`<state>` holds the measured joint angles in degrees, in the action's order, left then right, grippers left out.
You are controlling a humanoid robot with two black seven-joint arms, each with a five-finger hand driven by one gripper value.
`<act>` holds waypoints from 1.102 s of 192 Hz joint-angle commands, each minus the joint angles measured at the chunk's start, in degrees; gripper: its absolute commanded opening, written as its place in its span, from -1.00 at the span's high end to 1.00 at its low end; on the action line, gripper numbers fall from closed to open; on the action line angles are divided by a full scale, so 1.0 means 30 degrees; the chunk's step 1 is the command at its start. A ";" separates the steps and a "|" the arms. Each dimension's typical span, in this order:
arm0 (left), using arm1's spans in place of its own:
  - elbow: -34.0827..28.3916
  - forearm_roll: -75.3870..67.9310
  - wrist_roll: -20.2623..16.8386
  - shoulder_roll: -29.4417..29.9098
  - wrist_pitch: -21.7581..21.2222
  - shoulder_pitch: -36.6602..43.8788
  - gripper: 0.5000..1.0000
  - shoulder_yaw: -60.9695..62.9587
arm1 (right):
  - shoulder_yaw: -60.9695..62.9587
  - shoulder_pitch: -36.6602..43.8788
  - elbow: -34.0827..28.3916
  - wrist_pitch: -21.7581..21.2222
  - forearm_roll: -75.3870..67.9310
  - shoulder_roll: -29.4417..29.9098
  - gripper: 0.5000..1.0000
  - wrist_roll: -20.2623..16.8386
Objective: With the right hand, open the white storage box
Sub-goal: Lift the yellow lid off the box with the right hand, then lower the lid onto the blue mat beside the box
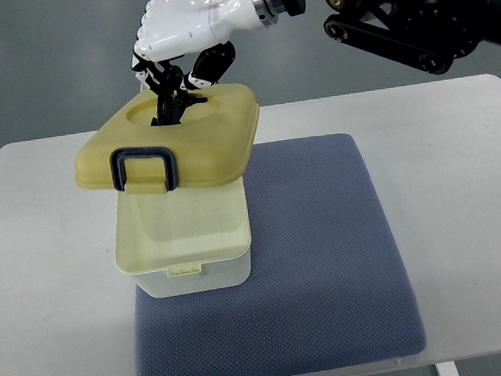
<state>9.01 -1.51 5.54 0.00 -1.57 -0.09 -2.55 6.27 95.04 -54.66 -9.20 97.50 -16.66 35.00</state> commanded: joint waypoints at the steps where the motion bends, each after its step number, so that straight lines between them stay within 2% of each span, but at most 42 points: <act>1: -0.0014 0.0005 0.0000 0.0000 -0.0005 0.0000 -1.00 0.0000 | 0.0047 0.0049 -0.0472 0.0018 -0.0391 -0.1975 1.00 -0.0001; 61: -0.0014 0.0005 0.0000 0.0000 -0.0005 0.0000 -1.00 0.0000 | 0.0135 -0.1152 -0.1146 0.0399 -0.0743 -0.7251 1.00 -0.0001; 99: 0.0015 0.0005 0.0000 0.0000 -0.0005 0.0000 -1.00 0.0000 | -0.0099 -0.3554 -0.1146 0.2537 -0.0714 -0.9447 1.00 -0.0001; 140: -0.0014 0.0005 0.0000 0.0000 -0.0005 0.0000 -1.00 0.0000 | -0.0129 -0.5400 -0.1146 0.4003 -0.0626 -1.0092 1.00 -0.0001; 211: 0.0015 0.0005 0.0000 0.0000 -0.0005 0.0000 -1.00 0.0000 | -0.0187 -0.9149 -0.1146 0.6609 -0.0304 -0.9390 1.00 -0.0001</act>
<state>9.00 -1.53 5.54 0.00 -1.59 -0.09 -2.55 5.73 70.69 -58.18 8.51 96.16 -45.64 35.00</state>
